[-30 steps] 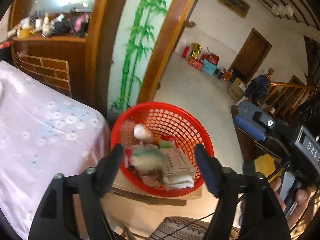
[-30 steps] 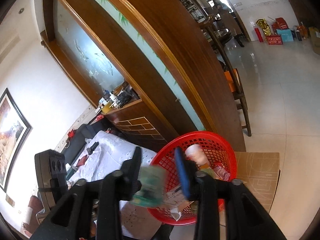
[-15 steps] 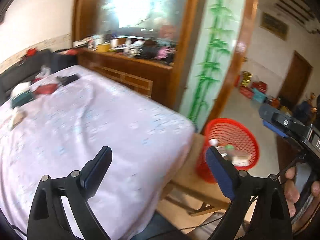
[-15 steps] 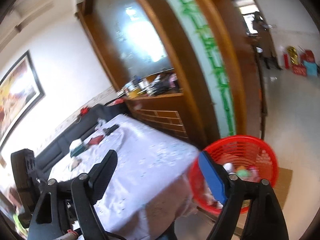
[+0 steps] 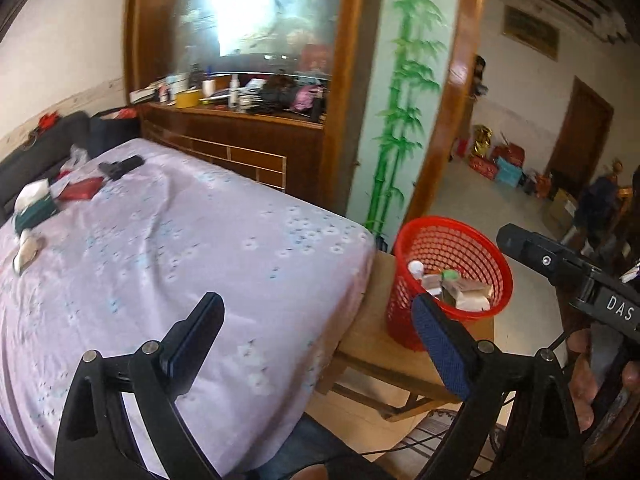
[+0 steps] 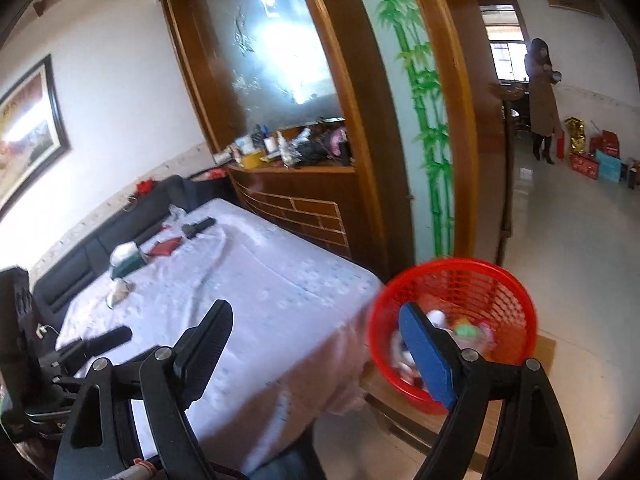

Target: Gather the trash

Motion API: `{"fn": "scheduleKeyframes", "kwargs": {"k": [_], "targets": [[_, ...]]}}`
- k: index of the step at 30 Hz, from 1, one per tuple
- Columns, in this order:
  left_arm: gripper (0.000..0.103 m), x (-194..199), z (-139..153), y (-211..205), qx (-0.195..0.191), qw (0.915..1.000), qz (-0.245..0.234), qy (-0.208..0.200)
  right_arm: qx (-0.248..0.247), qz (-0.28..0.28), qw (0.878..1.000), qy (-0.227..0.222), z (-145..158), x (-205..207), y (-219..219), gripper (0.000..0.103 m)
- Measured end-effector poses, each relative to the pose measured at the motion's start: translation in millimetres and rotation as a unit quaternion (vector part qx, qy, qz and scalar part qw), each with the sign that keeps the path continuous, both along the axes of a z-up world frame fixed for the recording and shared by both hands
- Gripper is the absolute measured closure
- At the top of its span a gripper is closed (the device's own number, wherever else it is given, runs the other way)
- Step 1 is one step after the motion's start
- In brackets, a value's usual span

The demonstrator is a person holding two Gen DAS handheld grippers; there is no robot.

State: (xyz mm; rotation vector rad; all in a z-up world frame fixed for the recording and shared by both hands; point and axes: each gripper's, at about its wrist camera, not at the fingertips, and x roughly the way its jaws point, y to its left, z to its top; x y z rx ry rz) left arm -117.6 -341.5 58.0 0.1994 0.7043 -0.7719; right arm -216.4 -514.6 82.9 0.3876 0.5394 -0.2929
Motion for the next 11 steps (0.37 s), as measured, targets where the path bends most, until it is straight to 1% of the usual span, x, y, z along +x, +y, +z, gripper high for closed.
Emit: {"fn": "scheduleKeyframes", "kwargs": {"k": [2, 5, 11], "targets": [[0.009, -3, -4, -12, 0.008, 0.9999, -0.012, 0.004, 0.002, -0.010, 1.000, 0.009, -5, -8, -9, 0.014], [0.009, -9, -8, -25, 0.017, 0.9996, -0.021, 0.004, 0.016, -0.021, 1.000, 0.010, -8, -16, -21, 0.014], [0.009, -13, -10, -42, 0.016, 0.9992, -0.036, 0.010, 0.022, -0.034, 0.999, 0.010, -11, -27, -37, 0.014]]}}
